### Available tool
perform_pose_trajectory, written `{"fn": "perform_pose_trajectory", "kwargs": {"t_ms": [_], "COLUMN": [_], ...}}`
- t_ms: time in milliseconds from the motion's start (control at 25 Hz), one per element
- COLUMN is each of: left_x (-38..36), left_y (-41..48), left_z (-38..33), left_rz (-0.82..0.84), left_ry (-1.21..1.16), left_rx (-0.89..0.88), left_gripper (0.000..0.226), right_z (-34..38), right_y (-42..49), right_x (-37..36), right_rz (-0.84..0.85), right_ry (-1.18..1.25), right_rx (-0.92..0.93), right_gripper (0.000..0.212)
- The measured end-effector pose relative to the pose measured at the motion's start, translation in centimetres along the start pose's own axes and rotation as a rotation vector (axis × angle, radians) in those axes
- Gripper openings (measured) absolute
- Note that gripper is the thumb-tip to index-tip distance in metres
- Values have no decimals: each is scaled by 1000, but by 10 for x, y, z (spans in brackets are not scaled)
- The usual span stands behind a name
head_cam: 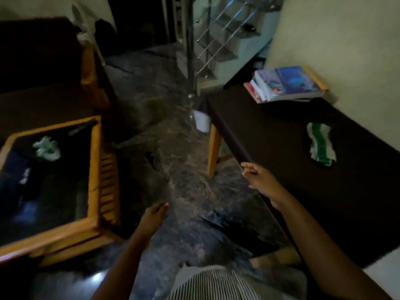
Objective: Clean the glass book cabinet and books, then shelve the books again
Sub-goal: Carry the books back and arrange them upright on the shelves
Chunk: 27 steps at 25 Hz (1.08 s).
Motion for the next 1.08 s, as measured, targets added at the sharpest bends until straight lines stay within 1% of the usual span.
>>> {"fn": "perform_pose_trajectory", "kwargs": {"t_ms": [80, 160, 240, 320, 360, 440, 520, 560, 640, 720, 760, 840, 920, 960, 1040, 1080], "left_x": [-25, -62, -109, -157, -176, -214, -243, -254, -274, -286, -295, -316, -344, -359, -384, -397], "left_y": [56, 96, 128, 158, 167, 194, 223, 236, 271, 298, 315, 345, 373, 384, 399, 405], "left_z": [-60, -120, -184, -232, -253, -291, -328, -345, -375, -405, -421, -450, -473, -484, -499, -506], "left_rz": [73, 191, 310, 415, 457, 480, 496, 506, 527, 520, 519, 535, 574, 615, 684, 718], "left_ry": [69, 132, 171, 178, 164, 133, 133, 150, 158, 129, 116, 88, 113, 133, 172, 193], "left_rx": [-143, -260, -387, -497, -533, -567, -598, -631, -648, -610, -581, -541, -582, -609, -634, -654], "left_gripper": [19, 19, 20, 22, 22, 25, 27, 29, 32, 28, 25, 20, 18, 17, 19, 19], "right_z": [4, 5, 2, 4, 7, 25, 52, 65, 91, 124, 138, 157, 155, 150, 143, 145], "right_y": [29, 49, 72, 100, 117, 159, 208, 231, 282, 324, 350, 396, 434, 447, 455, 456], "right_x": [17, 39, 62, 78, 83, 90, 99, 105, 119, 125, 124, 110, 87, 76, 65, 64], "right_rz": [-116, -261, -430, -545, -575, -608, -649, -687, -769, -808, -803, -763, -742, -694, -689, -717], "right_ry": [86, 176, 243, 311, 358, 418, 448, 423, 266, 98, -4, -307, -596, -690, -828, -864], "right_rx": [-110, -192, -227, -257, -248, -190, -138, -97, 11, 91, 120, 132, 77, -4, -154, -182], "right_gripper": [34, 33, 31, 28, 25, 20, 20, 19, 17, 21, 27, 49, 78, 86, 84, 82]}}
Point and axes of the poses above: each hand's wrist, its own y-axis towards the middle knuckle, its own x-axis out of the back of the hand, z = x × y, the point moved 4 cm from there along y, towards the middle knuckle, and after that the axes turned 11 degrees about -z, right-handed, at the moved point
